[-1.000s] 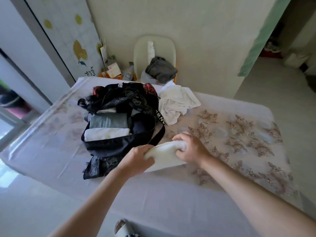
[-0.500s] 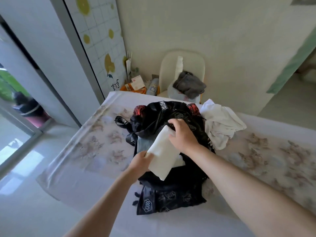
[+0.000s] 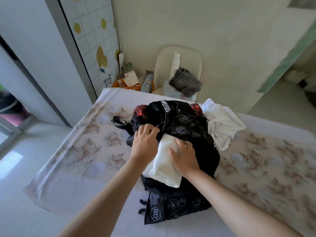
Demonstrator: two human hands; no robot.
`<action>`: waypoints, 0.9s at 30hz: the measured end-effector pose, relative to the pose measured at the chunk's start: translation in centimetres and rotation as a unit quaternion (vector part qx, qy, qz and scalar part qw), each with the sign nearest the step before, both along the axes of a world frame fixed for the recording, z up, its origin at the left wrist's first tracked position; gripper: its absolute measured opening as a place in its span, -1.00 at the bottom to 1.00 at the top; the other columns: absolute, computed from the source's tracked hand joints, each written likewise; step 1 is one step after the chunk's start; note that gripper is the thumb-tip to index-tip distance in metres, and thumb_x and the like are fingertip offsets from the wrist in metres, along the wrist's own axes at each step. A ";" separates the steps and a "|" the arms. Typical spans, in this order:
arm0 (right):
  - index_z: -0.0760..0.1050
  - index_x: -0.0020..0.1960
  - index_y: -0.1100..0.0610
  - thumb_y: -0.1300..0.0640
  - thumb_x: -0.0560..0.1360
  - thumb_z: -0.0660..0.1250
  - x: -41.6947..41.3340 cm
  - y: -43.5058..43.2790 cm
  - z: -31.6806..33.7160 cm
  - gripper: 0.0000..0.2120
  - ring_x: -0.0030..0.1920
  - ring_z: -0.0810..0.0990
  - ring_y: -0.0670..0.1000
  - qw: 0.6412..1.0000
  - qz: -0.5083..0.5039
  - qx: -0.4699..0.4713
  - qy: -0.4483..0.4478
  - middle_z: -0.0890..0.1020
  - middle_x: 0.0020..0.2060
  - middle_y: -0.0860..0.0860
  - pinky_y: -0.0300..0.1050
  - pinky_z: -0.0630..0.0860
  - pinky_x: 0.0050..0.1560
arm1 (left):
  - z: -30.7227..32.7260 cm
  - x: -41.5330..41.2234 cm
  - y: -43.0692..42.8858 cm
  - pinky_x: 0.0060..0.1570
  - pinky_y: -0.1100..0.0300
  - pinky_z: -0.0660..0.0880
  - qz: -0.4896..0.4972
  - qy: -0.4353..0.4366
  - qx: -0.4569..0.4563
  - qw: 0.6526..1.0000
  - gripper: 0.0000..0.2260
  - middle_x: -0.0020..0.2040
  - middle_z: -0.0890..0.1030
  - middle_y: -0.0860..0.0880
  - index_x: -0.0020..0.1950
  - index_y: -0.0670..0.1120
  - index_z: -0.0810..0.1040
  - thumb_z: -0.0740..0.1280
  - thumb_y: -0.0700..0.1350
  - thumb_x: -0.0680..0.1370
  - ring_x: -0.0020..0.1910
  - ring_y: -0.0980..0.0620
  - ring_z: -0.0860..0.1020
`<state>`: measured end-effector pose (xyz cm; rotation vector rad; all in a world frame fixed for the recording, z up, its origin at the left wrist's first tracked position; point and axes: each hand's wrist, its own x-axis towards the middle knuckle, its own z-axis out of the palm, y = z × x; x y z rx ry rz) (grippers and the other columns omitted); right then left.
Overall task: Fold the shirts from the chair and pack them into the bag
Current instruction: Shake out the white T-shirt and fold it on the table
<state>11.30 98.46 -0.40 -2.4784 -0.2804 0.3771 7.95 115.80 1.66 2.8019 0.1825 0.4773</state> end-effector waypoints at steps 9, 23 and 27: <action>-0.11 0.60 -0.23 -0.31 0.51 0.21 -1.0 -1.7 -0.7 -0.22 0.58 -0.21 -0.04 0.992 0.117 0.037 0.031 -0.23 0.59 -0.11 0.00 -0.03 0.56 | 0.5 6.7 1.1 -0.02 0.08 0.55 0.039 0.018 -0.196 0.980 -0.63 0.12 0.65 -0.04 0.37 -0.02 0.50 0.32 -0.15 0.55 0.07 -0.08 0.60; 0.47 0.39 0.03 -0.19 0.56 0.15 0.4 0.4 -1.5 -0.50 0.38 0.39 0.17 0.913 0.301 -0.045 -0.270 0.42 0.40 0.10 0.21 0.47 0.27 | 5.3 5.9 2.7 -0.20 0.09 0.56 0.022 0.140 -0.230 0.963 -0.70 -0.10 0.60 0.12 0.20 0.12 0.44 0.38 0.10 0.50 -0.18 0.09 0.57; 0.01 0.61 0.01 -0.38 0.46 0.15 -0.7 -1.8 -1.0 -0.14 0.60 -0.17 0.14 0.867 0.420 -0.152 -0.222 -0.04 0.61 0.13 0.30 -0.03 0.52 | 5.4 6.9 2.3 -0.35 0.21 0.36 0.016 0.102 -0.236 0.966 -0.89 -0.20 0.55 0.16 -0.10 0.13 0.46 0.35 0.09 0.56 -0.14 0.05 0.58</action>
